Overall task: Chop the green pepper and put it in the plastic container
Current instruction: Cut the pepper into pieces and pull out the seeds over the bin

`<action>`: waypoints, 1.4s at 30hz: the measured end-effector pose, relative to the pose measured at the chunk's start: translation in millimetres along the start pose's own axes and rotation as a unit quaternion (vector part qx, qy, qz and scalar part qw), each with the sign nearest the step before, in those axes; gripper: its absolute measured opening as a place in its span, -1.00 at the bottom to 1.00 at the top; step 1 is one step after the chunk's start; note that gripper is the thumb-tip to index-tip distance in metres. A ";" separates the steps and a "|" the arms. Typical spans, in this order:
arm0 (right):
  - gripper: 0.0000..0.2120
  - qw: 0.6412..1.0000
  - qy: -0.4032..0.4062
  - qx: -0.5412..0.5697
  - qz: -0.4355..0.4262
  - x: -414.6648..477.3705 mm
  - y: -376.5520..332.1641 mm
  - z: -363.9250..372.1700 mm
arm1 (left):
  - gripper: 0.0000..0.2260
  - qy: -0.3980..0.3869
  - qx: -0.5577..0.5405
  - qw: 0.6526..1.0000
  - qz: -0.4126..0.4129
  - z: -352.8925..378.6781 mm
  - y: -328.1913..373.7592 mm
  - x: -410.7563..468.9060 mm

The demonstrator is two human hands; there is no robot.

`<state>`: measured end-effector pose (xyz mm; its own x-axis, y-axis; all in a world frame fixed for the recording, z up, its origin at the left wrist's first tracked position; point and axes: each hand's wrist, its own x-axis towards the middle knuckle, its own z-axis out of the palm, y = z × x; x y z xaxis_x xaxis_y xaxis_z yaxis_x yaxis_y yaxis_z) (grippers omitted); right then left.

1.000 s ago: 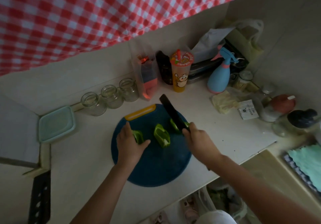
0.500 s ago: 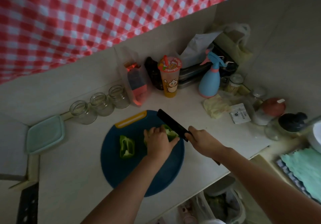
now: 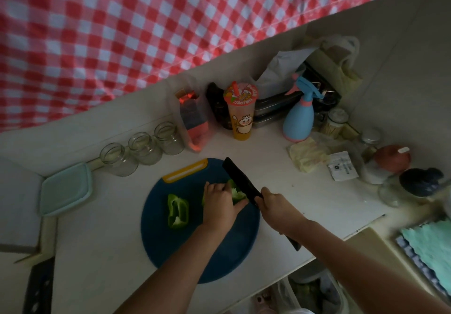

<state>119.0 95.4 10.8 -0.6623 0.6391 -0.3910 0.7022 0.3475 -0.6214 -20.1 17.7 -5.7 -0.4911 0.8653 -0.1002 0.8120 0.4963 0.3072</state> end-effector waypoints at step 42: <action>-0.70 0.996 -0.012 -0.030 0.077 16.3 -14.6 19.2 | -0.41 -0.077 0.120 0.990 -0.021 -14.4 -7.9 -6.5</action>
<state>93.0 87.6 0.4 -0.5505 0.6715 -0.4960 0.8104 0.2873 -0.5105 -27.8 7.1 6.1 -0.4878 0.8344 -0.2567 0.8522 0.5189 0.0670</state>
